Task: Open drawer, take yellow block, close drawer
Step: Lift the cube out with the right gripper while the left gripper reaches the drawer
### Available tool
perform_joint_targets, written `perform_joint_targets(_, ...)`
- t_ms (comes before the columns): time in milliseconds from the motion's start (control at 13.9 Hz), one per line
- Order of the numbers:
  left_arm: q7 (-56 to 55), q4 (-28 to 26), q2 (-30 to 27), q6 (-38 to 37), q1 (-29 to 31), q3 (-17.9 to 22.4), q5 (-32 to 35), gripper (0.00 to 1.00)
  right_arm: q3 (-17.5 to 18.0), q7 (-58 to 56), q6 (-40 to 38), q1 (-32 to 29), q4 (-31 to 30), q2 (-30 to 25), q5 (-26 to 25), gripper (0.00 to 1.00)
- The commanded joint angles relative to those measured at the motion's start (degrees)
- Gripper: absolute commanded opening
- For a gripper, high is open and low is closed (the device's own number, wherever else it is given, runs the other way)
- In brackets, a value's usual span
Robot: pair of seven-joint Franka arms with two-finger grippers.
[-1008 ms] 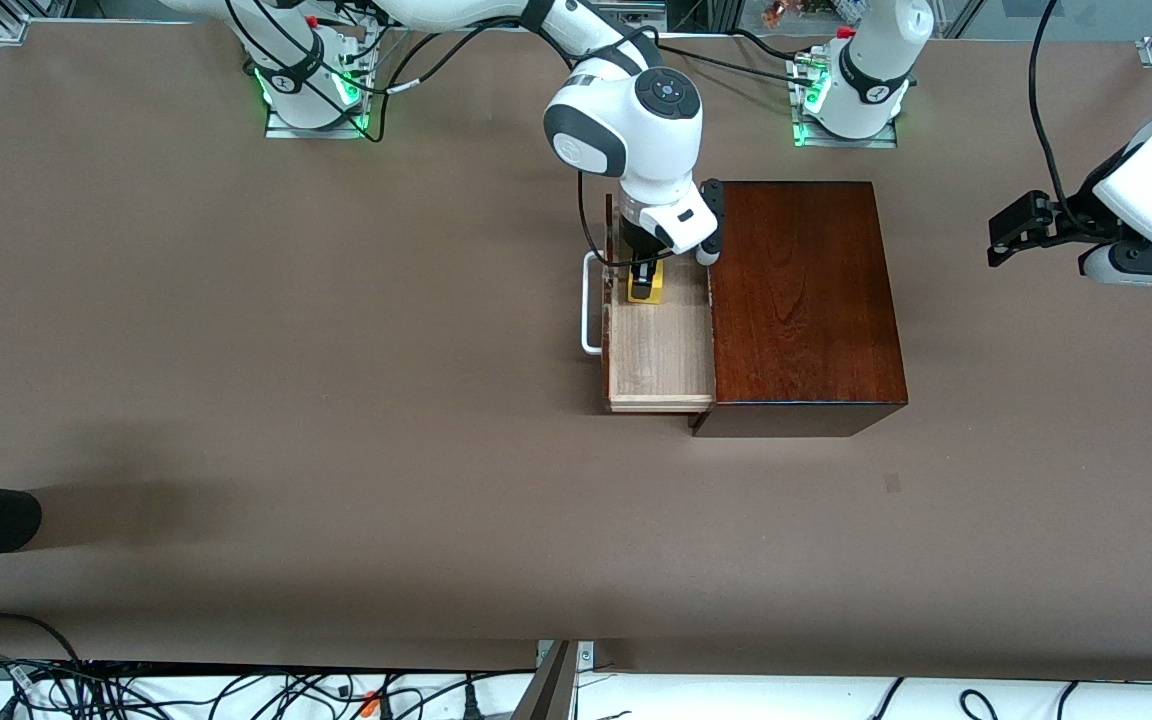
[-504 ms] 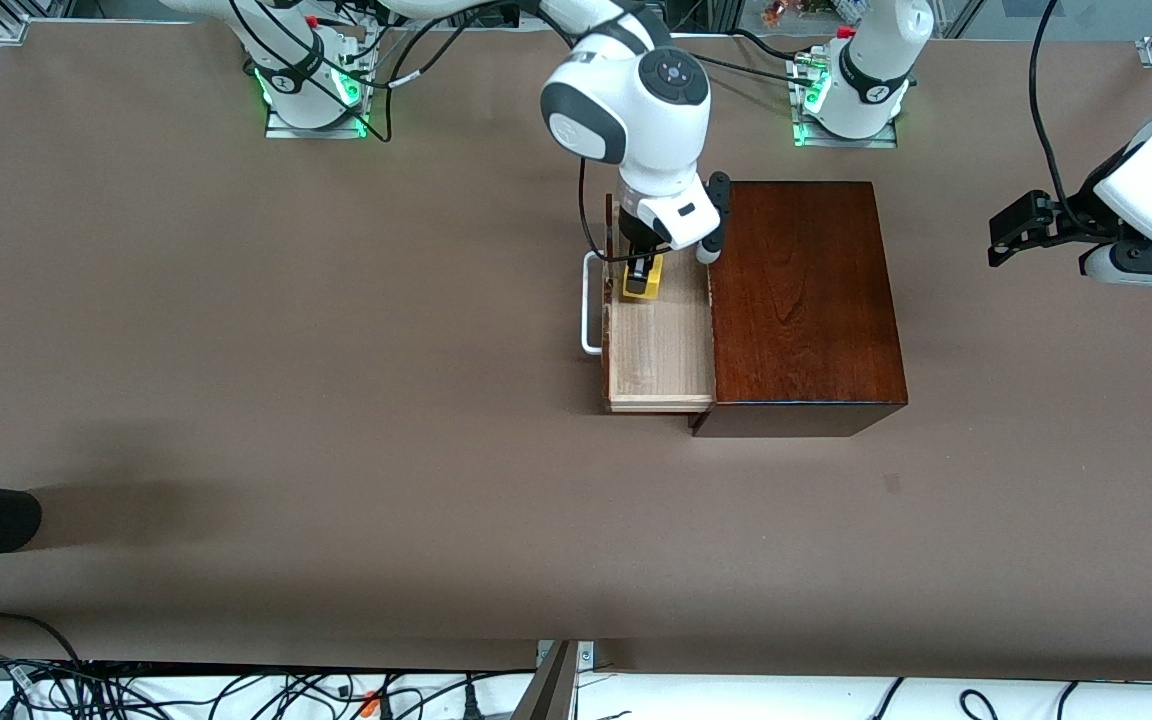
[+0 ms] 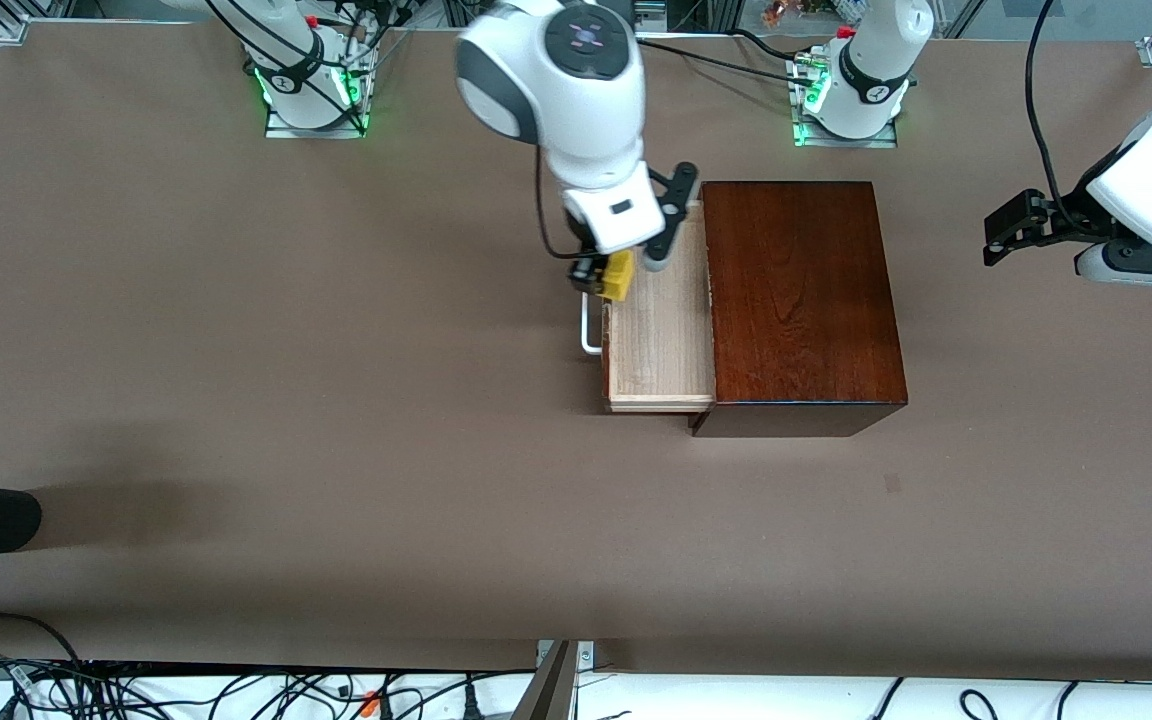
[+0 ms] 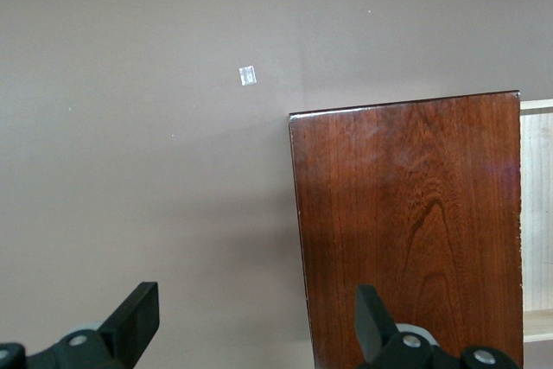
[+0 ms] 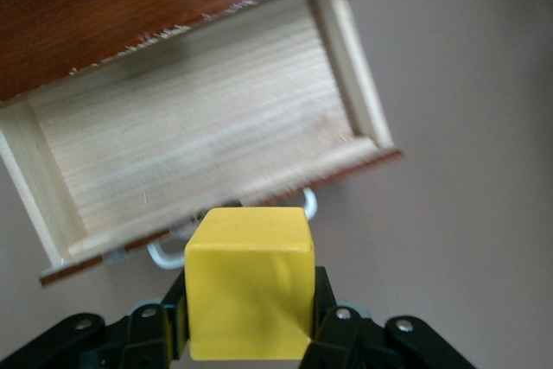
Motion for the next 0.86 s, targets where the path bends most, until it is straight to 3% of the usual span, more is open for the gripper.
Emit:
perform_joint_targets(0, 1.06, 0.92, 0.07, -0.93, -0.93, -0.14, 0.4, 1.0, 0.5, -0.83, -4.89, -5.39, -0.85, -5.44, 2.5, 0.05)
perform_joint_targets(216, 1.06, 0.92, 0.77, -0.93, -2.69, -2.94, 0.4, 1.0, -0.11, -1.54, -8.15, -9.62, -1.03, -8.44, 2.42, 0.05)
perform_joint_targets(360, 1.15, 0.83, 1.04, -0.93, -2.69, -6.36, 0.31, 1.0, -3.69, -1.19, -8.86, -10.07, -1.03, -8.97, 2.59, 0.05)
perform_joint_targets(576, 1.32, 0.92, 2.09, -0.5, -2.87, -11.2, -2.13, 1.0, -8.62, -1.28, -8.95, -13.49, -1.38, -9.15, 8.55, 0.05)
perform_joint_targets(792, 1.32, 0.92, 2.79, -0.32, -2.87, -15.69, -2.32, 1.0, -9.6, -0.66, -7.72, -19.02, -10.65, -13.35, 12.25, 0.05)
